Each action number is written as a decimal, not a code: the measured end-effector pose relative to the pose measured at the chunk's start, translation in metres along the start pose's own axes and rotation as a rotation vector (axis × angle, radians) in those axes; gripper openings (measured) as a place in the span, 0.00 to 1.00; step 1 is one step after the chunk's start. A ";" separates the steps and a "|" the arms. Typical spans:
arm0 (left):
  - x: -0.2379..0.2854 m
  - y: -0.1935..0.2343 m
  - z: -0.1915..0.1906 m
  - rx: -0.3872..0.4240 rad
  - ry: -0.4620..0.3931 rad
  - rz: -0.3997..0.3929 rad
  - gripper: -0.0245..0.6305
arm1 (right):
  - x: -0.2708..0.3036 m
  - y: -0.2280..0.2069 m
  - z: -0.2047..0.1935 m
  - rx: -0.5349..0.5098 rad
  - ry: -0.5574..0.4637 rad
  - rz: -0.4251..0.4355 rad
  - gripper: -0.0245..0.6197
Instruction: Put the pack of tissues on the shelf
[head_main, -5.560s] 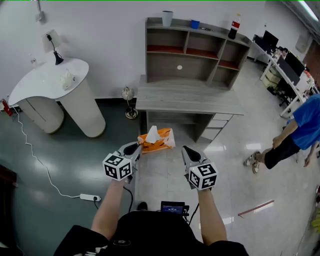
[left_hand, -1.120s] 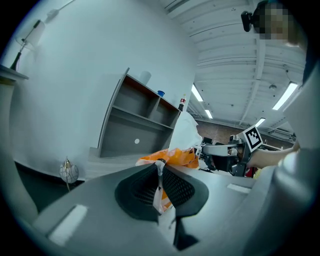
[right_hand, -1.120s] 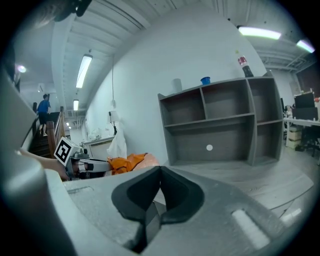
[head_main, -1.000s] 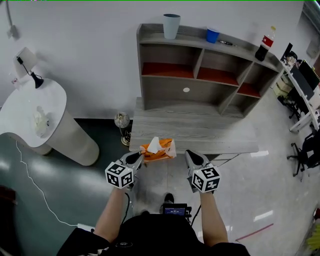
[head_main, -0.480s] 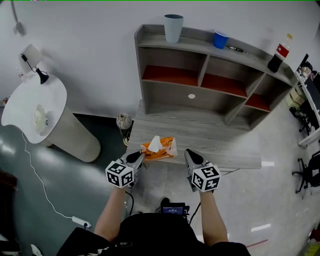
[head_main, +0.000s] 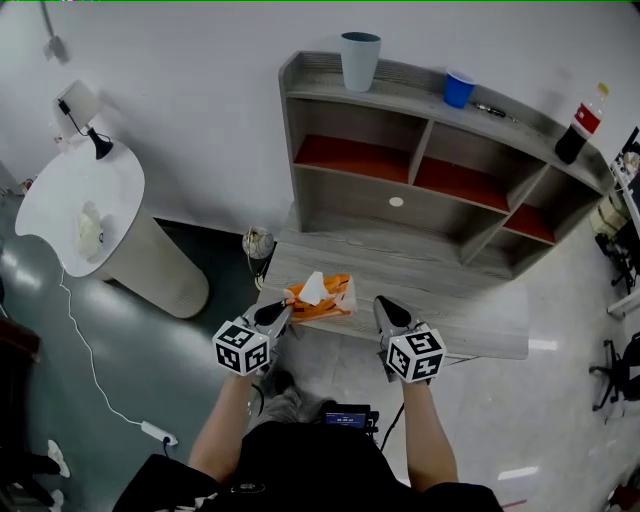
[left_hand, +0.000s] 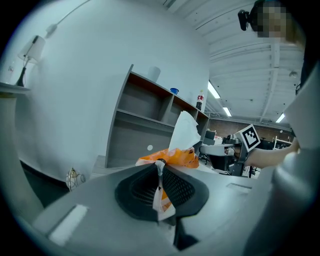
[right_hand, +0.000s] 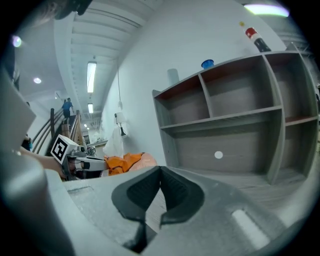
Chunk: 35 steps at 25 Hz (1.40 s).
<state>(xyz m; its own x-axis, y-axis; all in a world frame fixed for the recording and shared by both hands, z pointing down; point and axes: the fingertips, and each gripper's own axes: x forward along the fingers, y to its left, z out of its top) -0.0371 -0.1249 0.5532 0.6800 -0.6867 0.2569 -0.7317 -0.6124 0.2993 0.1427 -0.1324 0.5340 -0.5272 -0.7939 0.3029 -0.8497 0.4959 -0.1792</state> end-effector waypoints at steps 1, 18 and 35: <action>0.002 0.002 0.000 0.001 0.001 0.001 0.06 | 0.002 -0.001 0.001 0.002 -0.001 0.000 0.04; 0.073 0.063 0.046 0.026 -0.008 -0.101 0.06 | 0.063 -0.035 0.036 -0.002 -0.016 -0.098 0.04; 0.127 0.137 0.077 0.045 0.025 -0.224 0.06 | 0.140 -0.051 0.057 0.033 -0.018 -0.211 0.04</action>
<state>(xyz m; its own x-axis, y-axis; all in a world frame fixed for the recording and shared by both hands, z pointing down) -0.0545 -0.3257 0.5559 0.8264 -0.5219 0.2113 -0.5631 -0.7659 0.3103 0.1116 -0.2892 0.5327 -0.3378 -0.8851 0.3202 -0.9408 0.3070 -0.1441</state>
